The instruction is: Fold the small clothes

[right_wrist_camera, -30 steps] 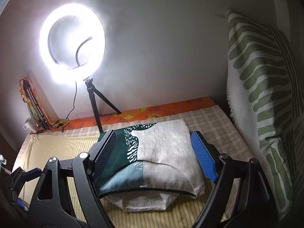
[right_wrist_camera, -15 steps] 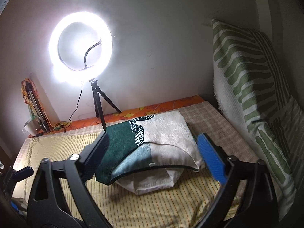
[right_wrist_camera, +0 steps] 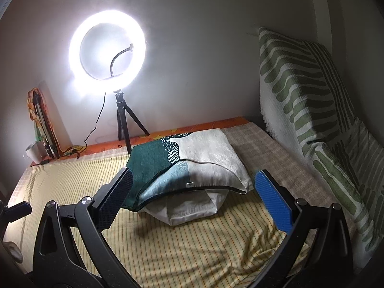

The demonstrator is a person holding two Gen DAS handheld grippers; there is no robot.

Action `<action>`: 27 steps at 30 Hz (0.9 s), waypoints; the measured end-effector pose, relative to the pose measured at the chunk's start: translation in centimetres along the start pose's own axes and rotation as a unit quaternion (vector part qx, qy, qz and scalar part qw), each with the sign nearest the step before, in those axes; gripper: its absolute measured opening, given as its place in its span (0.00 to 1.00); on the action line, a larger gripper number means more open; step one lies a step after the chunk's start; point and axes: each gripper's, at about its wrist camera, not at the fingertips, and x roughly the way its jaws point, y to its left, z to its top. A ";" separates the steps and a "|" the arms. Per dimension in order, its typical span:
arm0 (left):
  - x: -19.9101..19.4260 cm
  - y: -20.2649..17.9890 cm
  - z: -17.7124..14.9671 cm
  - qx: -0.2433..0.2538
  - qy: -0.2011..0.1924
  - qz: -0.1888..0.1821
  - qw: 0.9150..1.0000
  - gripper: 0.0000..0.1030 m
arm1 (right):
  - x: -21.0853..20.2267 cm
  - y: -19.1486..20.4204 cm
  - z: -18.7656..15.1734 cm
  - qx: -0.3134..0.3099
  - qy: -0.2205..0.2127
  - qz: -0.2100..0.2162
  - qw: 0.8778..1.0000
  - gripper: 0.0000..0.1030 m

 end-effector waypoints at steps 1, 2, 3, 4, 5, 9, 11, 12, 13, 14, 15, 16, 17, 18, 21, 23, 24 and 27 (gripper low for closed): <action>-0.1 -0.1 -0.1 -0.001 0.000 0.000 1.000 1.00 | -0.1 -0.1 -0.1 0.005 0.000 0.001 1.000 1.00; -0.1 -0.1 -0.2 -0.001 0.001 0.001 1.000 1.00 | -0.1 -0.3 -0.2 0.010 0.000 0.003 1.000 1.00; -0.1 -0.2 -0.3 -0.003 0.003 0.004 1.000 1.00 | -0.2 -0.5 -0.2 0.016 0.000 0.004 1.000 1.00; -0.1 -0.2 -0.4 -0.005 0.005 0.007 1.000 1.00 | -0.3 -0.6 -0.3 0.021 -0.001 0.004 1.000 1.00; -0.1 -0.2 -0.5 -0.007 0.007 0.009 1.000 1.00 | -0.3 -0.7 -0.4 0.025 -0.001 0.004 1.000 1.00; -0.2 -0.1 -0.8 -0.010 0.013 0.012 1.000 1.00 | -0.3 -0.9 -0.8 0.035 0.001 0.006 0.999 1.00; -0.3 -0.1 -0.9 -0.010 0.012 0.013 1.000 1.00 | -0.3 -0.9 -0.8 0.036 0.002 0.007 0.999 1.00; -0.3 -0.1 -0.9 -0.010 0.012 0.012 1.000 1.00 | -0.3 -0.9 -0.8 0.036 0.002 0.007 0.999 1.00; -0.4 -0.1 -1.0 -0.011 0.012 0.012 1.000 1.00 | -0.4 -0.9 -0.9 0.036 0.002 0.007 0.999 1.00; -0.4 0.0 -1.0 -0.011 0.012 0.012 1.000 1.00 | -0.4 -0.8 -0.9 0.035 0.001 0.008 0.999 1.00; -0.5 0.0 -1.0 -0.012 0.011 0.013 1.000 1.00 | -0.4 -0.7 -1.0 0.034 0.001 0.008 0.999 1.00; -0.6 0.0 -1.1 -0.013 0.010 0.013 1.000 1.00 | -0.4 -0.6 -1.0 0.032 0.001 0.008 0.999 1.00; -0.6 0.1 -1.1 -0.014 0.009 0.014 1.000 1.00 | -0.3 -0.5 -1.0 0.029 0.001 0.008 1.000 1.00; -0.7 0.2 -1.1 -0.015 0.009 0.015 1.000 1.00 | -0.3 -0.4 -1.1 0.027 0.002 0.008 1.000 1.00; -0.8 0.4 -1.2 -0.017 0.007 0.021 1.000 1.00 | -0.2 -0.3 -1.2 0.026 0.004 0.009 1.000 1.00; -0.8 0.4 -1.3 -0.014 0.006 0.029 0.999 1.00 | -0.1 -0.3 -1.2 0.027 0.005 0.010 1.000 1.00; -0.9 0.4 -1.3 -0.014 0.005 0.032 0.999 1.00 | -0.1 -0.3 -1.2 0.027 0.005 0.010 1.000 1.00; -1.0 0.6 -1.4 -0.015 0.000 0.036 0.999 1.00 | 0.1 -0.2 -1.3 0.026 0.006 0.011 1.000 1.00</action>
